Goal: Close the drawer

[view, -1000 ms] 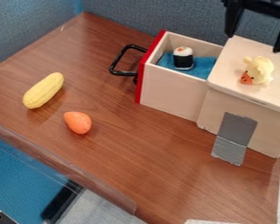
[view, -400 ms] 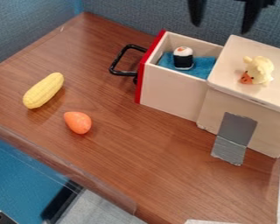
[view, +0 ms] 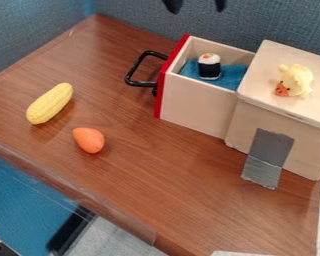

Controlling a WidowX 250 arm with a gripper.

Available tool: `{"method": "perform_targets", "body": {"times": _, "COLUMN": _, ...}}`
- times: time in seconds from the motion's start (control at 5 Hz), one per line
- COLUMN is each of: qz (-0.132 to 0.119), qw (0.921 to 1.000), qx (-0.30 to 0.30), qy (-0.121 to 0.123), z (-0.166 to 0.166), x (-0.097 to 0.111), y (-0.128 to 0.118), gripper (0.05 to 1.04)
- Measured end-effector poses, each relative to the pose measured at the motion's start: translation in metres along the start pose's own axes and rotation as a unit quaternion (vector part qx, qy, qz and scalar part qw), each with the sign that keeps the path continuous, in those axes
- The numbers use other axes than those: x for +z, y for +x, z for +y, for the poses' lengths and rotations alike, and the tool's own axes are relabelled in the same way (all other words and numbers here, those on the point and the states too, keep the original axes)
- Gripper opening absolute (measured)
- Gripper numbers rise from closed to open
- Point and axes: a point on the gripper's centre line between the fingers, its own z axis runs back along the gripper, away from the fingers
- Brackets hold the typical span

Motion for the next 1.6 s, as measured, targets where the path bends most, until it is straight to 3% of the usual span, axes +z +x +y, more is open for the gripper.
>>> {"method": "perform_targets", "body": {"times": 0.6, "qz": 0.063, "qw": 0.992, "qx": 0.043, "qy": 0.101, "z": 0.088, "x": -0.046, "y": -0.008, "gripper": 1.001}}
{"method": "perform_targets", "body": {"times": 1.0, "qz": 0.101, "qw": 0.9793, "qx": 0.07, "qy": 0.161, "z": 0.121, "x": -0.074, "y": -0.008, "gripper": 1.001}}
{"method": "perform_targets", "body": {"times": 1.2, "qz": 0.126, "qw": 0.9733, "qx": 0.088, "qy": 0.171, "z": 0.13, "x": -0.09, "y": -0.009, "gripper": 1.001}}
{"method": "perform_targets", "body": {"times": 1.6, "qz": 0.14, "qw": 0.9709, "qx": 0.103, "qy": 0.165, "z": 0.136, "x": -0.111, "y": -0.002, "gripper": 1.001}}
